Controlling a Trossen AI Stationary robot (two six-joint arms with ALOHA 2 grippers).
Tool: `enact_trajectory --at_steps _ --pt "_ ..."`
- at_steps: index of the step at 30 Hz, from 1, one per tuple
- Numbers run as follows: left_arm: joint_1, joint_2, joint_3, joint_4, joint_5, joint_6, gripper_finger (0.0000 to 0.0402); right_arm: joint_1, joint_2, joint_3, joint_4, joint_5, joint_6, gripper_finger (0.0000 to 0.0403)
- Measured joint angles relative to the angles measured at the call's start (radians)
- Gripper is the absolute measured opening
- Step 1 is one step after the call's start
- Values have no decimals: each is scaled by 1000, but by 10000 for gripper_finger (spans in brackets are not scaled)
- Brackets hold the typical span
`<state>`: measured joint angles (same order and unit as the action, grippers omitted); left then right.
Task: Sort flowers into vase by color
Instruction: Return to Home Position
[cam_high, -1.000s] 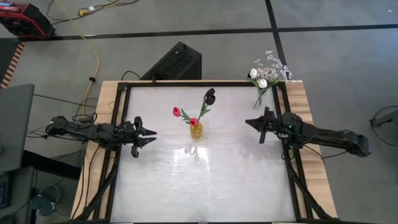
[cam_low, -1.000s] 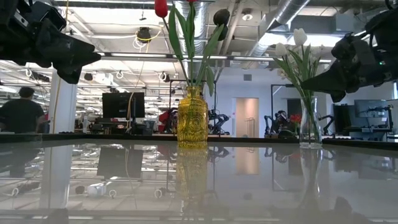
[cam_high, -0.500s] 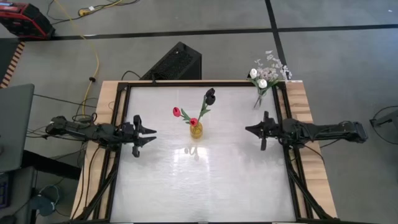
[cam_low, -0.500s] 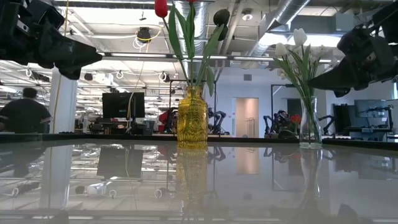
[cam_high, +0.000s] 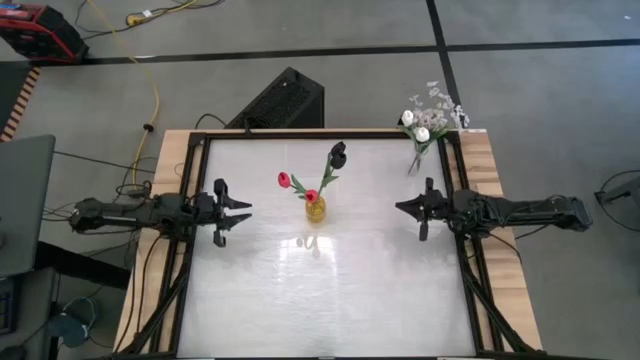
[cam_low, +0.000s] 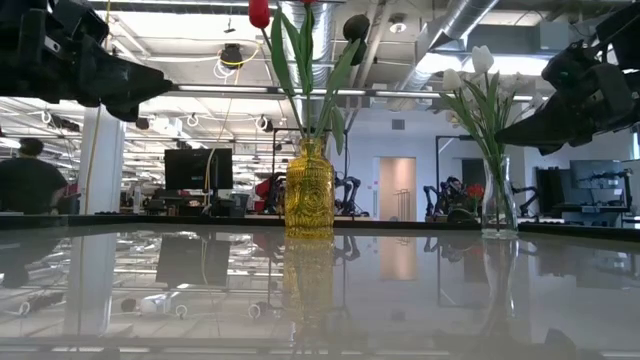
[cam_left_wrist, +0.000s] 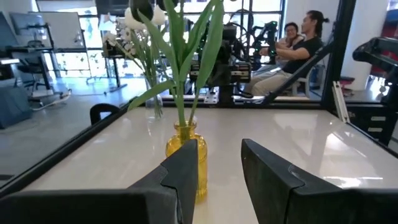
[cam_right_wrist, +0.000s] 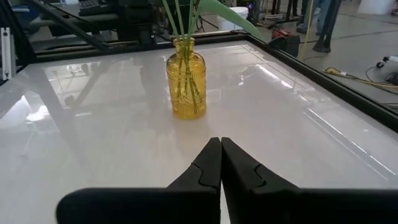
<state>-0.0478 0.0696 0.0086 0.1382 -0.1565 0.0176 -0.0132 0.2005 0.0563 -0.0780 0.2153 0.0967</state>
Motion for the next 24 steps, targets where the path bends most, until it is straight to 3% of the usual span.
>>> enact_trajectory --at_steps 11,17,24 --pt "249 0 0 -84 230 -55 112 0 0 1 0 -8 2 29" --pt "279 2 0 -97 243 -105 112 0 0 1 -1 -8 8 39" --pt "279 2 0 -113 154 -153 112 -1 2 2 -6 -8 8 38"
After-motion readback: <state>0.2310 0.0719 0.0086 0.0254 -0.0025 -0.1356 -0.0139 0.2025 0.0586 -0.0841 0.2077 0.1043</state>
